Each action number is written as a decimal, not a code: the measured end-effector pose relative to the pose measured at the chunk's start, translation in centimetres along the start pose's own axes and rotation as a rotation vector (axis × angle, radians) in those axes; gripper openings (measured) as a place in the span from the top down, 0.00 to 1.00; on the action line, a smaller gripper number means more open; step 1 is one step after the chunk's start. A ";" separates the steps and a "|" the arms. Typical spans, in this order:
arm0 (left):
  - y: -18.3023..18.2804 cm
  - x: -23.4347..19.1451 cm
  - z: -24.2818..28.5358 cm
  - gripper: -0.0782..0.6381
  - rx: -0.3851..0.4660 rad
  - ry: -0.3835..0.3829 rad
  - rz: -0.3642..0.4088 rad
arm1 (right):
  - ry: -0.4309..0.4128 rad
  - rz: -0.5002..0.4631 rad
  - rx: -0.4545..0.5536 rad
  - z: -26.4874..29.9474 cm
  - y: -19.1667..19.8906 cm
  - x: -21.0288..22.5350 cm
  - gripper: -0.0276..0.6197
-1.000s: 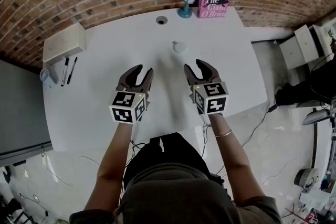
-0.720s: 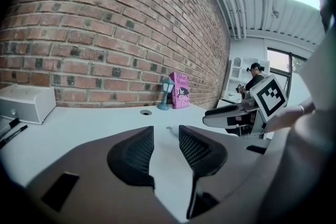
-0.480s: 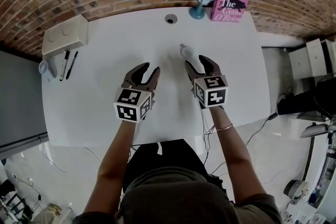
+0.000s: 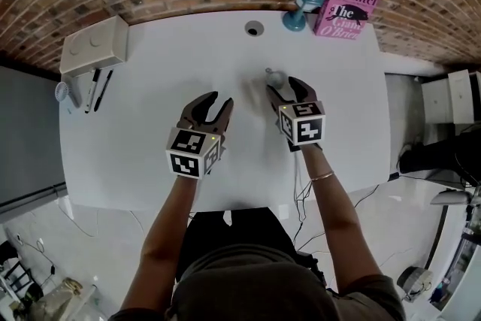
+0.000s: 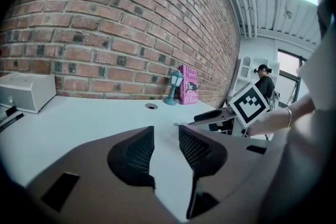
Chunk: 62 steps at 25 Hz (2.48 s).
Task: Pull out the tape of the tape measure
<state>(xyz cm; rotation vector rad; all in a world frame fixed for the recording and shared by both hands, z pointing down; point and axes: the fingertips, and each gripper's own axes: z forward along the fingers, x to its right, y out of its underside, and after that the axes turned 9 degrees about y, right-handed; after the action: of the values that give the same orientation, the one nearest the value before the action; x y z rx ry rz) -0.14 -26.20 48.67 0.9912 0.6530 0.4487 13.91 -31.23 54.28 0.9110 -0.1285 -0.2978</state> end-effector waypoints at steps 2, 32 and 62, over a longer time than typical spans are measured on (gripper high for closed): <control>0.1 -0.3 0.1 0.69 -0.003 -0.007 -0.007 | -0.001 -0.007 -0.012 0.7 0.0 0.1 0.55; 0.3 -1.1 -1.0 0.69 -0.001 -0.031 -0.010 | -0.010 -0.143 -0.018 0.8 1.0 -2.0 0.62; 0.0 3.8 -9.1 0.69 0.100 0.104 -0.028 | -0.103 -0.224 0.300 -14.4 -0.1 -15.8 0.61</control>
<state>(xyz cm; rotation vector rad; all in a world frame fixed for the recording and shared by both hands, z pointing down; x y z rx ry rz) -3.58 -18.27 44.01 1.0565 0.7885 0.4484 2.27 -15.56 45.70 1.2104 -0.1690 -0.5445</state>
